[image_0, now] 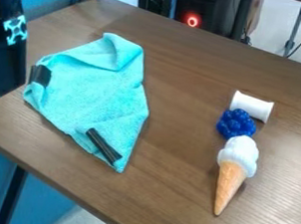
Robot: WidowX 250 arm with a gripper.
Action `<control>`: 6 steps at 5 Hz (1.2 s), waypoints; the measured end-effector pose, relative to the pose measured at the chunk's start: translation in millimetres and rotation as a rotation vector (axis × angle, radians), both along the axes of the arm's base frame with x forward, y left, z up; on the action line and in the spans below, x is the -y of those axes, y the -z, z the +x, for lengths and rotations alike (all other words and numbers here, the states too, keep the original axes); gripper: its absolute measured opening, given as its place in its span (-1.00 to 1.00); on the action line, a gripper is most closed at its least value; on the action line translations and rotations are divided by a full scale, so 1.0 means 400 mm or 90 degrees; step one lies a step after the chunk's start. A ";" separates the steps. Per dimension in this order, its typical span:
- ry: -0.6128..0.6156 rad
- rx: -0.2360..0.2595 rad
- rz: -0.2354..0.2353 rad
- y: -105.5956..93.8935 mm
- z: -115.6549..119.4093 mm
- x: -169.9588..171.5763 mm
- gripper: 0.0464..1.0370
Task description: Unfold the cloth from bottom left to top right
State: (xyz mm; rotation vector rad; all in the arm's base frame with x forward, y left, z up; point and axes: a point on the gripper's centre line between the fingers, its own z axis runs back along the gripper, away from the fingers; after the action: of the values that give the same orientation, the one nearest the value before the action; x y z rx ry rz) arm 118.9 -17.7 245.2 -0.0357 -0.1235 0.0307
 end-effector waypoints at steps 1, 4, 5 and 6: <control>0.003 -0.002 0.001 0.005 0.000 0.000 0.93; -0.164 0.136 -0.011 0.084 0.122 -0.130 0.93; -0.217 0.162 0.007 0.126 0.171 -0.168 0.93; -0.243 0.144 -0.024 0.174 0.217 -0.198 0.93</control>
State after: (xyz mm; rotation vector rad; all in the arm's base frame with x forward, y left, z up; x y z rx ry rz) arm 205.6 61.4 175.8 -0.0523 -0.3542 0.4108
